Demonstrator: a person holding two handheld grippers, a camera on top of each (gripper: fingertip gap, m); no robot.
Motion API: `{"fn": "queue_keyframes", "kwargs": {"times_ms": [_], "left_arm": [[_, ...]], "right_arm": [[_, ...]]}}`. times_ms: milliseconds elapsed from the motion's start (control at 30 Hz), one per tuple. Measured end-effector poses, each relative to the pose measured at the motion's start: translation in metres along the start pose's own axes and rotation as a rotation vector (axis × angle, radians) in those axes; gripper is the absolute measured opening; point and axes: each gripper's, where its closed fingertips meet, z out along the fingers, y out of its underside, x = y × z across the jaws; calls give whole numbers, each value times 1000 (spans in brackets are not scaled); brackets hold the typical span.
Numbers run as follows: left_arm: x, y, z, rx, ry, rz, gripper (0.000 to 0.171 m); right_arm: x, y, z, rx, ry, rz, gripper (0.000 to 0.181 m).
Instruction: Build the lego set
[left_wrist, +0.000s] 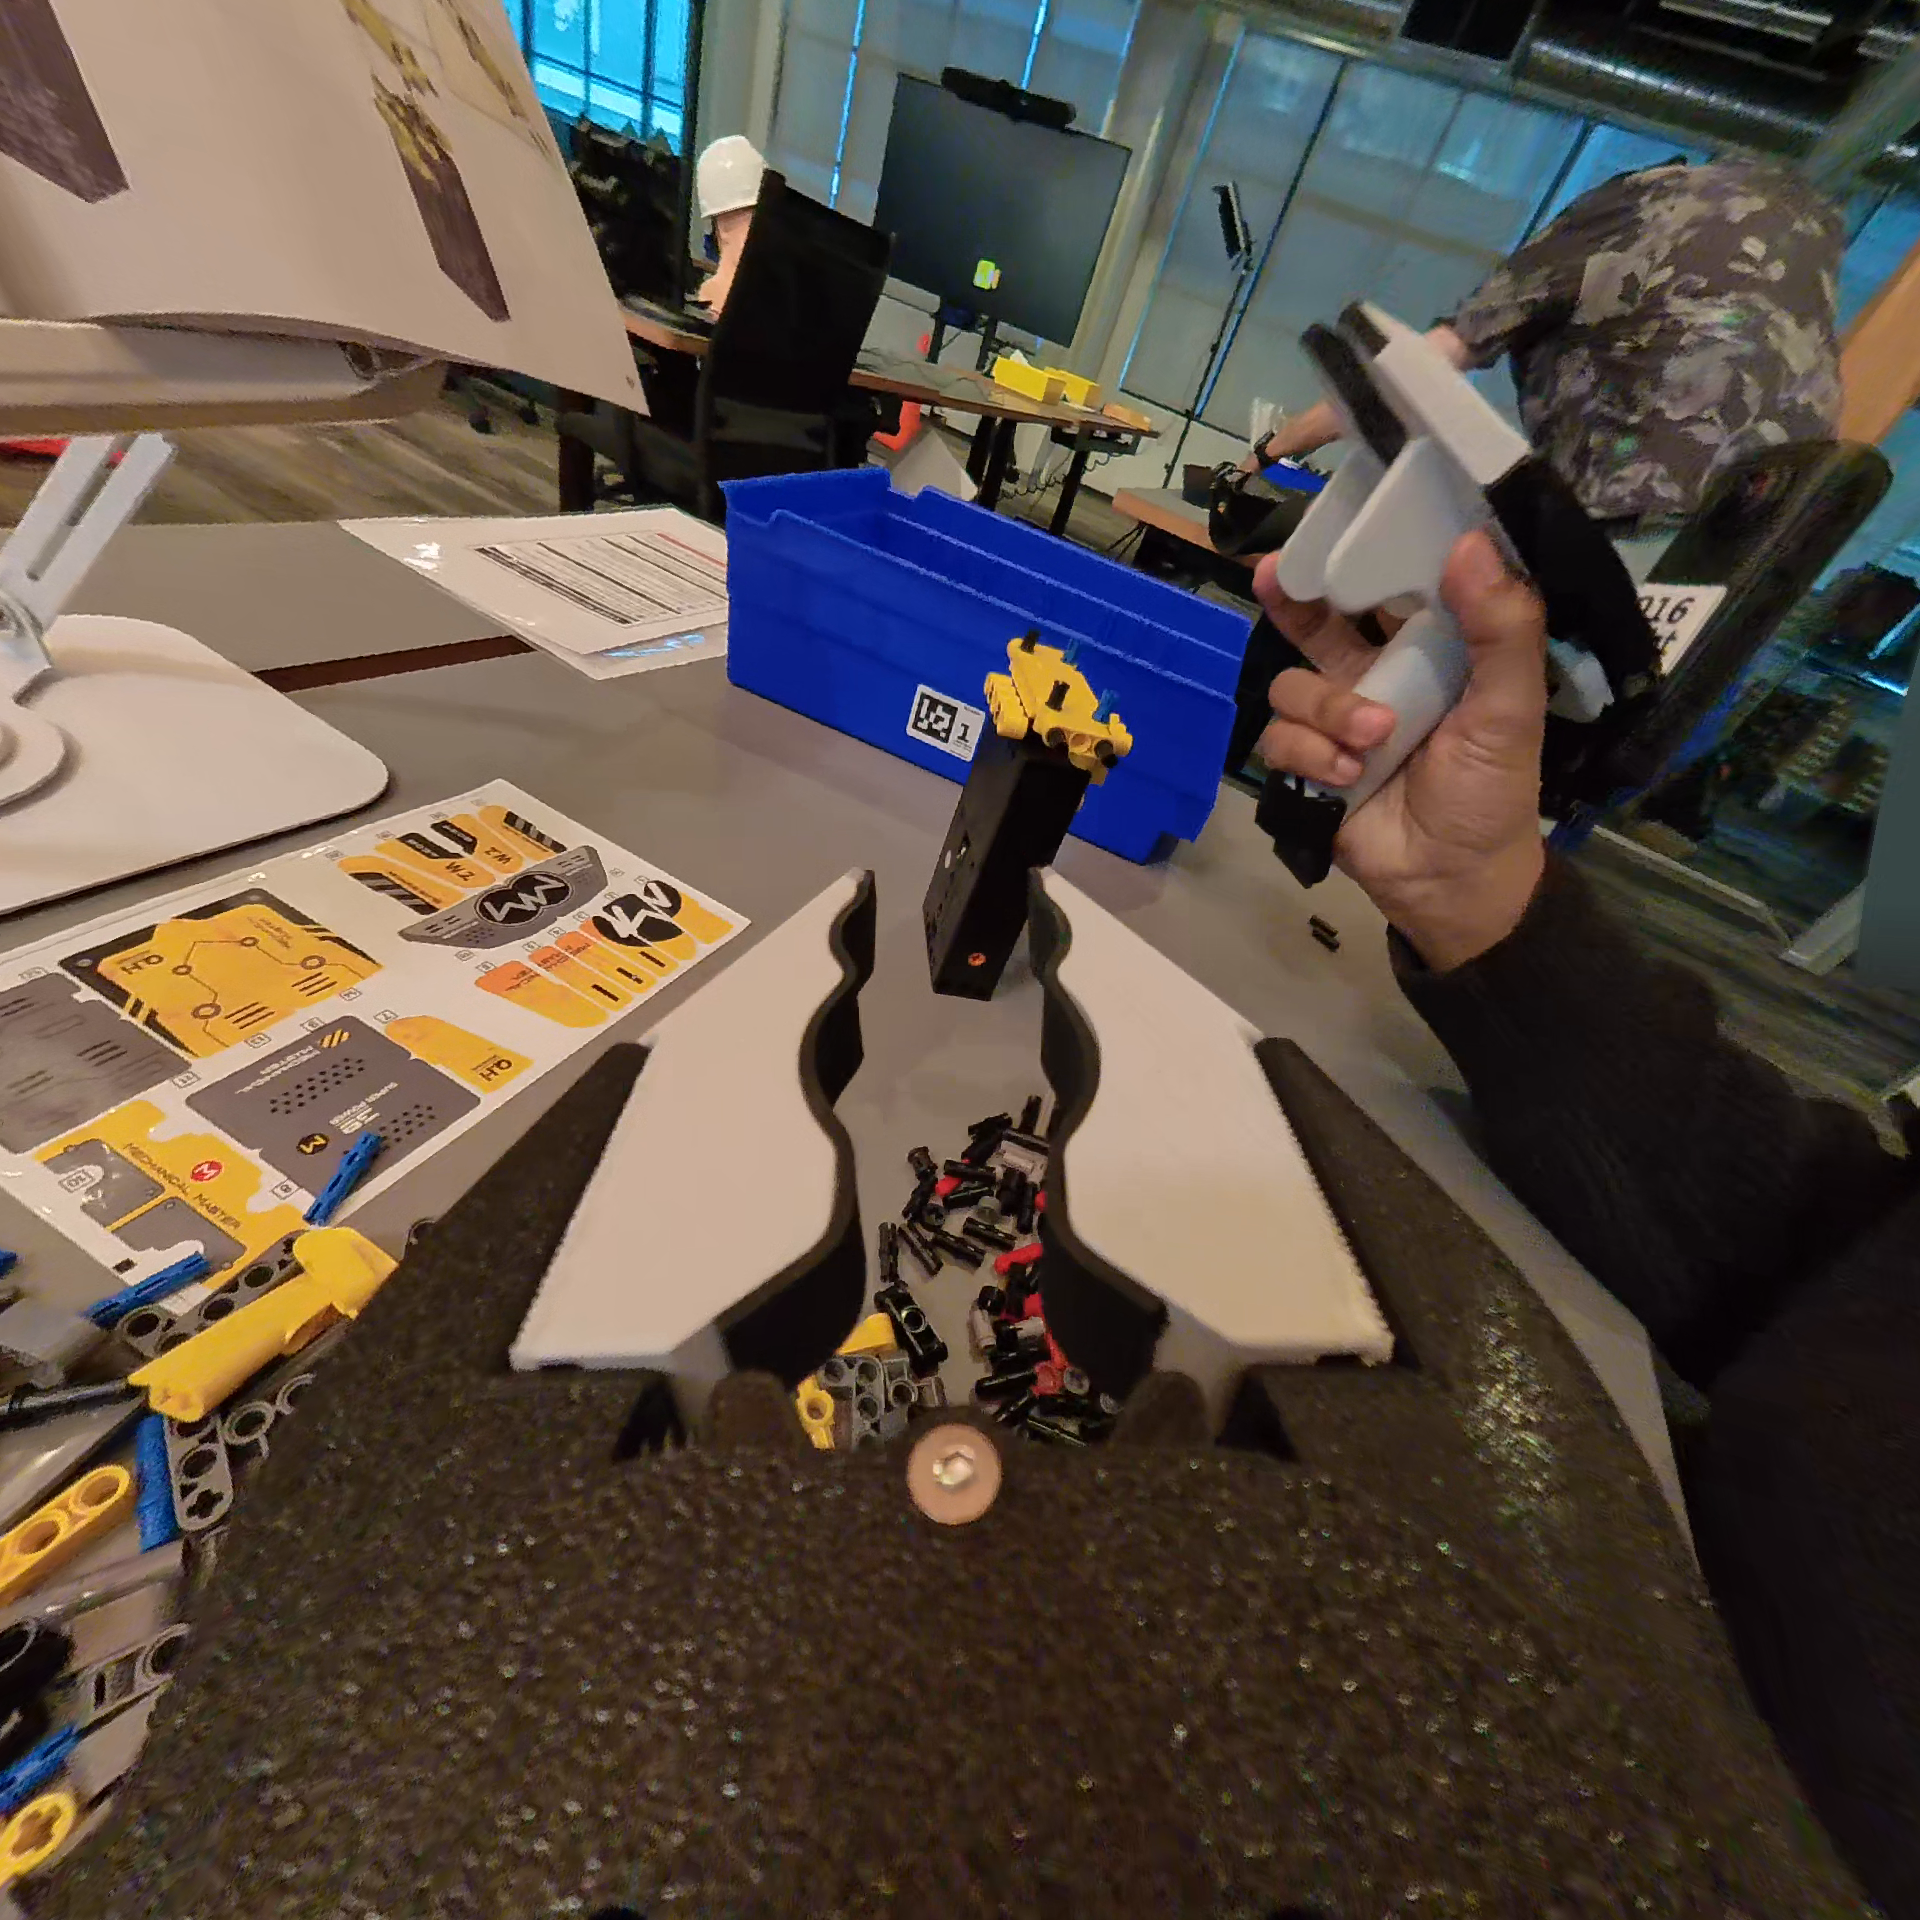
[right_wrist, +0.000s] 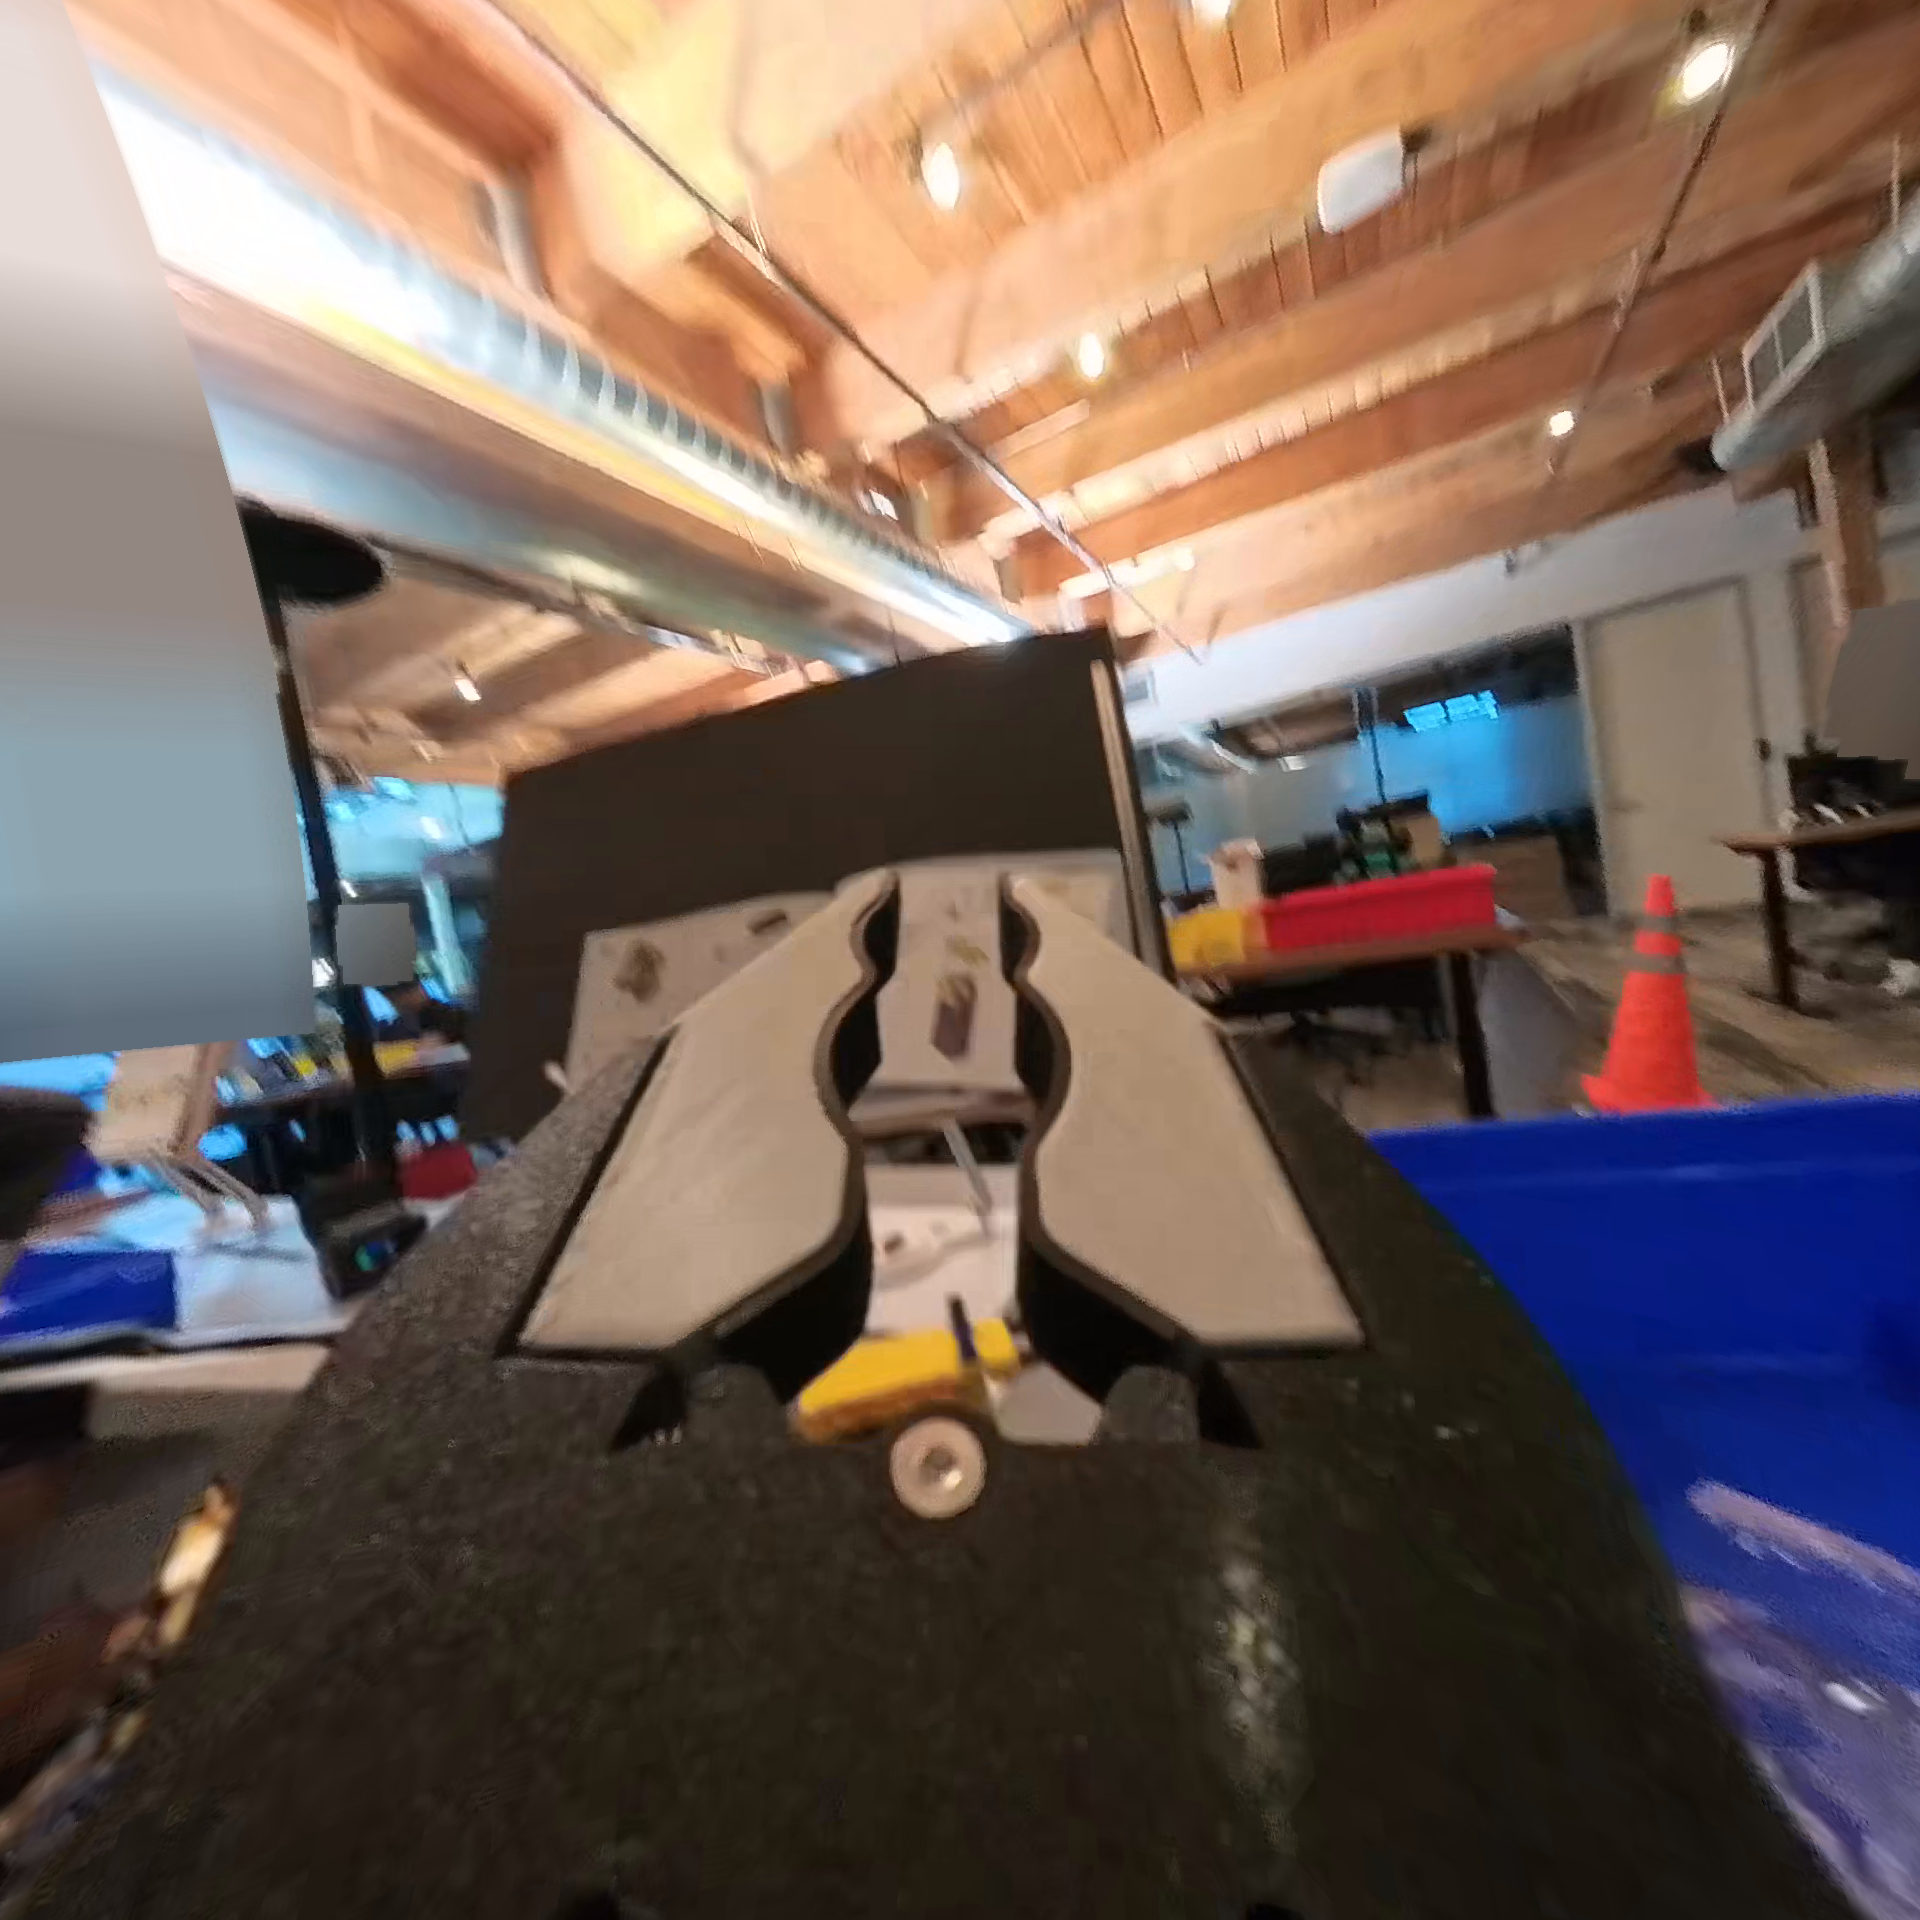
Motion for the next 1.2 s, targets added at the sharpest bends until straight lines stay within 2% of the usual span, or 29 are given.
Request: {"fn": "queue_keyframes", "kwargs": {"times_ms": [100, 167, 200, 300, 367, 433, 533, 700, 933, 1200], "left_arm": [[-2, 4, 2, -6, -1, -7, 29], [-2, 4, 2, -4, 9, -27, 29], [-2, 4, 2, 1, 14, -38, 29], [-5, 1, 0, 19, 22, -67, 29], [-6, -2, -2, 31, 21, -70, 29], [-8, -1, -2, 26, 4, -54, 29], [-8, 2, 0, 11, -5, -34, 29], [-6, 3, 1, 6, 12, -48, 29], [-7, 1, 0, 25, 34, -101, 29], [-1, -13, -8, 73, 16, -21, 28]], "right_arm": [[19, 33, -2, -202, 28, -24, 40], [25, 53, -8, -310, 17, 32, 63], [23, 58, -11, -334, -13, 74, 68], [7, 46, -17, -263, -116, 108, 67], [-6, 34, -21, -203, -124, -69, 41], [-18, 32, -23, -178, -119, -218, 33], [-32, 35, -22, -172, -173, -200, 33], [-37, 36, -21, -141, -206, -15, 33], [-39, 62, -15, -221, -137, -213, 42], [-35, 75, -14, -267, -119, -224, 42]]}}
